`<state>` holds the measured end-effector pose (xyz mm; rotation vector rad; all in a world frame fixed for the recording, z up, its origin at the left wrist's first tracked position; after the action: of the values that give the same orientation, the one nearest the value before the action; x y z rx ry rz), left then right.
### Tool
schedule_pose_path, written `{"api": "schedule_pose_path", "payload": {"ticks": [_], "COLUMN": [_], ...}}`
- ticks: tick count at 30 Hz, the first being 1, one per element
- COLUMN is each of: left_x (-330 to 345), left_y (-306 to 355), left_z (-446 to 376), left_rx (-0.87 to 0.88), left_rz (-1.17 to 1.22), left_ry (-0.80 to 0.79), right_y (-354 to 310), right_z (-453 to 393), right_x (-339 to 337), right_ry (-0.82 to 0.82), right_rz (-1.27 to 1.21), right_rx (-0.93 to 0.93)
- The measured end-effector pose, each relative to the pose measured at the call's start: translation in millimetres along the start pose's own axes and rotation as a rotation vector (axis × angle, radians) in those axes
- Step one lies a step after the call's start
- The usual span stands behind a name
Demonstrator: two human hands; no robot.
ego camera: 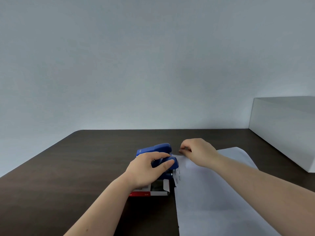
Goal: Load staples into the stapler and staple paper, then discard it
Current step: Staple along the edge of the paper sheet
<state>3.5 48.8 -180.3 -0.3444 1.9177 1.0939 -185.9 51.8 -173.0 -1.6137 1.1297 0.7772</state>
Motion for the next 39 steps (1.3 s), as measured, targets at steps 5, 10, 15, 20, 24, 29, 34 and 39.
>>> {"api": "schedule_pose_path", "payload": {"ticks": [5, 10, 15, 20, 24, 29, 34, 39], "left_x": [2, 3, 7, 5, 1, 19, 34, 39], "left_y": [7, 17, 21, 30, 37, 36, 28, 25], "left_z": [-1, -5, -12, -17, -37, -45, -50, -54], "left_rx": [0.007, 0.03, 0.017, -0.008, -0.067, -0.122, -0.111, -0.102], "left_rz": [0.005, -0.043, -0.067, -0.034, -0.083, -0.195, -0.323, -0.42], "left_ry": [0.029, 0.074, 0.078, 0.067, 0.141, -0.006, -0.084, -0.174], "right_y": [3, 6, 13, 19, 19, 19, 25, 30], "right_z": [-10, -18, -26, -28, -30, -34, -34, -33], "right_x": [1, 1, 2, 6, 10, 13, 18, 26], "right_ry": [0.049, 0.074, 0.087, 0.082, 0.06, 0.064, 0.05, 0.039], "right_rz": [-0.013, -0.028, -0.047, -0.076, -0.101, -0.094, -0.104, -0.116], "right_rx": [0.029, 0.035, 0.061, 0.075, 0.086, 0.062, 0.062, 0.058]}}
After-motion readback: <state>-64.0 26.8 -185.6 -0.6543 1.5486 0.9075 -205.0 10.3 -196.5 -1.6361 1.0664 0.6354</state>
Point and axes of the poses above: each hand's wrist, its own z-axis away from the middle knuckle, its own x-axis out of the palm, y = z × x, the point moved 4 cm from there along -z, towards the middle knuckle, and after that the axes turned 3 degrees about -z, right-handed, at the moved point
